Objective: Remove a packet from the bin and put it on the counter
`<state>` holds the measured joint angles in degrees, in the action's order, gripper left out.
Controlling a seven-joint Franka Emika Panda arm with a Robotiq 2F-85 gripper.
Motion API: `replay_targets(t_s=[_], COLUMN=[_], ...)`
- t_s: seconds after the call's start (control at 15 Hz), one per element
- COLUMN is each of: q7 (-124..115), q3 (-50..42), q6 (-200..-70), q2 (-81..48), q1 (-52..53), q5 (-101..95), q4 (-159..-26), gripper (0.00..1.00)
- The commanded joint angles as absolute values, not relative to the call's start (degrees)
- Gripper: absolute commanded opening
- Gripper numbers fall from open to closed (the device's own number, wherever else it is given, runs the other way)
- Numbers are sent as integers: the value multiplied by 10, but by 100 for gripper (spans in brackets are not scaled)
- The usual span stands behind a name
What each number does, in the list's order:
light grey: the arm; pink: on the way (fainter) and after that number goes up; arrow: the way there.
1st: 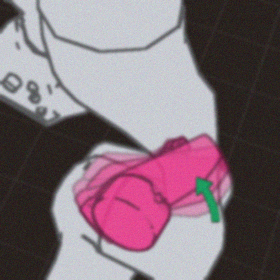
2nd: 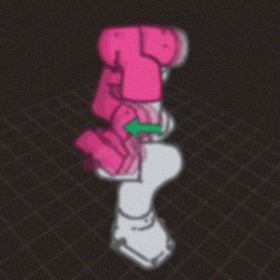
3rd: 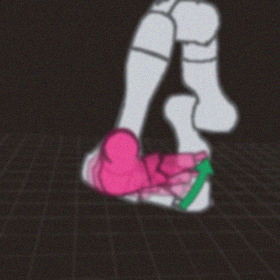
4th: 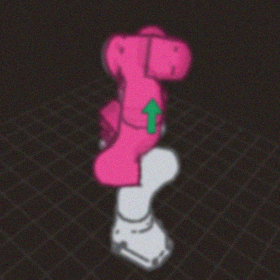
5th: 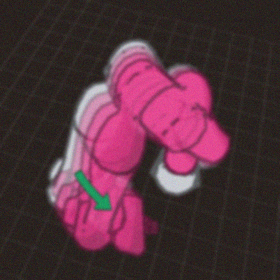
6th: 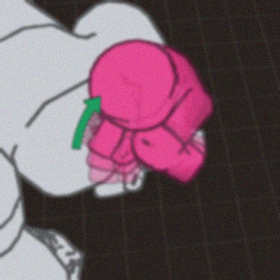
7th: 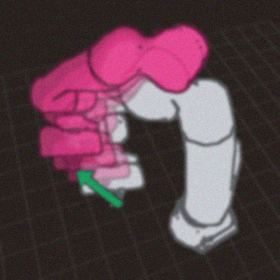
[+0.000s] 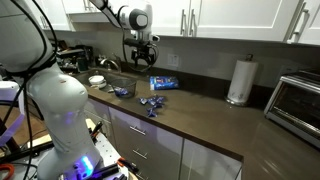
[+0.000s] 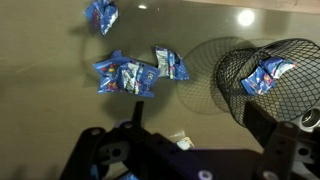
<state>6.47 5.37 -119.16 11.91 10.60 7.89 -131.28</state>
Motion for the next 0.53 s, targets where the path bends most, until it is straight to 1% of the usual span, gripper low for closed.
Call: replay_targets(t_s=[0.0, 0.2, 0.47], q7=[67, 63, 53], q3=[59, 71, 111], q6=[-1190, -1212, -1247], q2=[119, 118, 103], q1=[100, 115, 140], q5=[80, 113, 114], q4=[-1312, -1339, -1364], gripper=[100, 100, 100])
